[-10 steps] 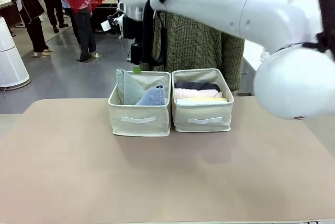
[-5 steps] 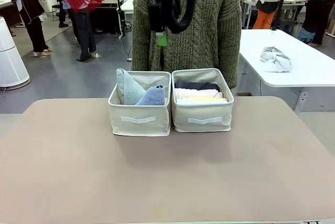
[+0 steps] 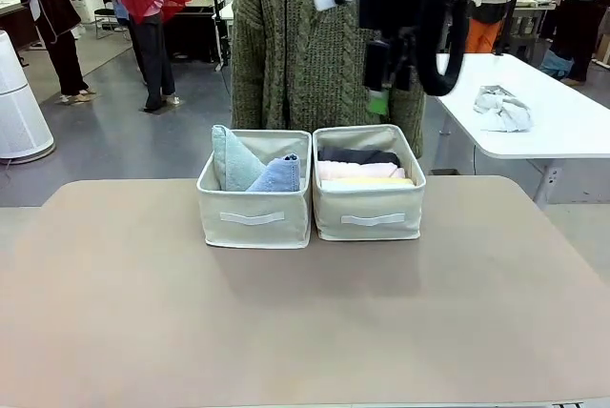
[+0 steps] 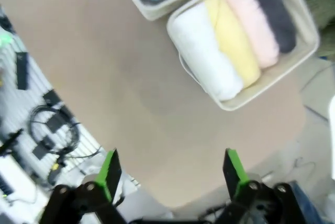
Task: Sort the towels based on their folding style.
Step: Pick up another triangle-folded towel from the table and place it in the left Fabric basket.
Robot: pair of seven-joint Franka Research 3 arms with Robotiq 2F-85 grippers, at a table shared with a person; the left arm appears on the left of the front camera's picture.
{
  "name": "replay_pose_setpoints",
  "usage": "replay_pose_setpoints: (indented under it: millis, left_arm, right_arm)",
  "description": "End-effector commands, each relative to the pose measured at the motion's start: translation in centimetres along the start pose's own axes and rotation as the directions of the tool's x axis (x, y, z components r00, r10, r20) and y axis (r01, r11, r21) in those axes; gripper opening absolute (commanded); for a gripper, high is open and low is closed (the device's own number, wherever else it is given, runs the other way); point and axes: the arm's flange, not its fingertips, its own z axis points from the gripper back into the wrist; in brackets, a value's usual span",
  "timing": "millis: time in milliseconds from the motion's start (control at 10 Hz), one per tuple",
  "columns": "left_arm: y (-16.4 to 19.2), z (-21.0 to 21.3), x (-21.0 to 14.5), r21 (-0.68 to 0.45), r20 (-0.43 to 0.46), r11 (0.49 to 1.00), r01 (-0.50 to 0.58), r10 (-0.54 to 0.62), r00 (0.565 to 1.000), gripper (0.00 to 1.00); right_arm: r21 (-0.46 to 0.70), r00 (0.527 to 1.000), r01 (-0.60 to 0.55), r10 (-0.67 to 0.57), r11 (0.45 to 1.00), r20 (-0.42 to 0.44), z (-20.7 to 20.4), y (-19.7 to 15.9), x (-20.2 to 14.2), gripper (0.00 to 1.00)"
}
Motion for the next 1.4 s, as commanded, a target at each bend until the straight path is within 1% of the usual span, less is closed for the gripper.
replay_pose_setpoints:
  millis: [0,100,200,300,1300]
  left_arm:
    - [-0.1,0.1,0.0,0.003,0.006,1.000,0.018,-0.018,1.000,1.00]
    - [-0.1,0.1,0.0,0.003,0.006,1.000,0.018,-0.018,1.000,1.00]
    - [-0.1,0.1,0.0,0.003,0.006,1.000,0.018,-0.018,1.000,1.00]
    - [-0.1,0.1,0.0,0.003,0.006,1.000,0.018,-0.018,1.000,1.00]
    - [-0.1,0.1,0.0,0.003,0.006,1.000,0.018,-0.018,1.000,1.00]
  right_arm:
    - [0.012,0.995,-0.039,0.038,0.999,0.093,-1.8,-1.0,-3.8,1.00]
    - [0.019,0.989,-0.057,0.054,0.998,0.135,-1.9,-2.2,-4.5,1.00]
    - [0.006,0.983,-0.101,0.099,0.995,0.157,-2.1,-3.1,-3.8,1.00]
    - [-0.003,0.998,-0.014,0.014,1.000,0.069,-1.1,-2.6,-3.6,1.00]
    - [-0.003,0.998,-0.014,0.014,1.000,0.069,-1.1,-2.6,-3.6,1.00]
